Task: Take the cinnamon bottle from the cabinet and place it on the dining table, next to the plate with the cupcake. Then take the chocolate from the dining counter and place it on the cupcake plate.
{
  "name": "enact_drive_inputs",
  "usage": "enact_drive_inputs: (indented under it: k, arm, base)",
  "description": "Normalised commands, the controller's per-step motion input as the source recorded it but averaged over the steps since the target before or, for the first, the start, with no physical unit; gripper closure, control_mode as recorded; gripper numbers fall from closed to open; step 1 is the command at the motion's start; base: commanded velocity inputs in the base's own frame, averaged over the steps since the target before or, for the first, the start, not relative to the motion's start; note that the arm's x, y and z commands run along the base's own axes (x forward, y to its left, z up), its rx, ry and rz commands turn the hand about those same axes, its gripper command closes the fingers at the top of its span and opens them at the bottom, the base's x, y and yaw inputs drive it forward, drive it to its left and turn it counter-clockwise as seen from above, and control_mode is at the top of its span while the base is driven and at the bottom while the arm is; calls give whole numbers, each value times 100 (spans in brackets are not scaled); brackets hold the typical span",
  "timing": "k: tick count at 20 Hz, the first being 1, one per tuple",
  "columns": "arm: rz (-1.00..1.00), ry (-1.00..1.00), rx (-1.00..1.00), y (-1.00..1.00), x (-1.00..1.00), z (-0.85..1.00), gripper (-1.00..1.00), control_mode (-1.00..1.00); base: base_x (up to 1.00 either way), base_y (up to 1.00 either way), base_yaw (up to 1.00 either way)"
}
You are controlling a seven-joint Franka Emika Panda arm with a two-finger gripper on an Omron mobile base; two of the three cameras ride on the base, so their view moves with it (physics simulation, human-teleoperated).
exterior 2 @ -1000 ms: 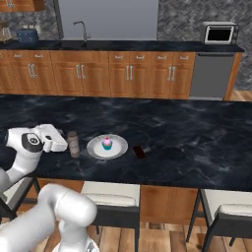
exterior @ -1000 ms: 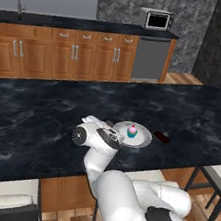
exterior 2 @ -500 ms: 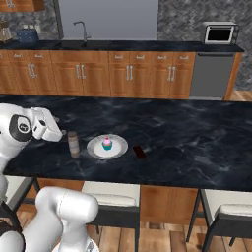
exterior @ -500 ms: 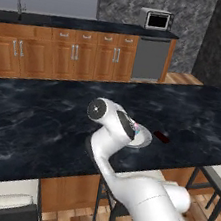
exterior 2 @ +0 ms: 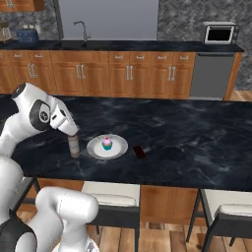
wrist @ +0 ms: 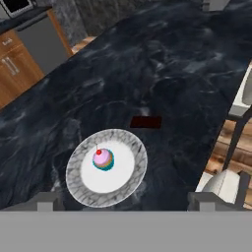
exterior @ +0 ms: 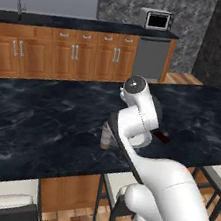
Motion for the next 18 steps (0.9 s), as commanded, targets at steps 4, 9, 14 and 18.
enact_drive_inputs:
  k: [4,9,14,18]
  arm:
    - [13,8,24,-91,0,29,-100,-100]
    - [22,13,29,-92,3,12,-100,-100]
    - [36,29,3,-62,73,-38,-100,-100]
    - [53,28,-7,-40,86,-90,-100,-100]
  base:
    - [0,0,0]
    - [0,0,0]
    - [0,0,0]
    - [0,0,0]
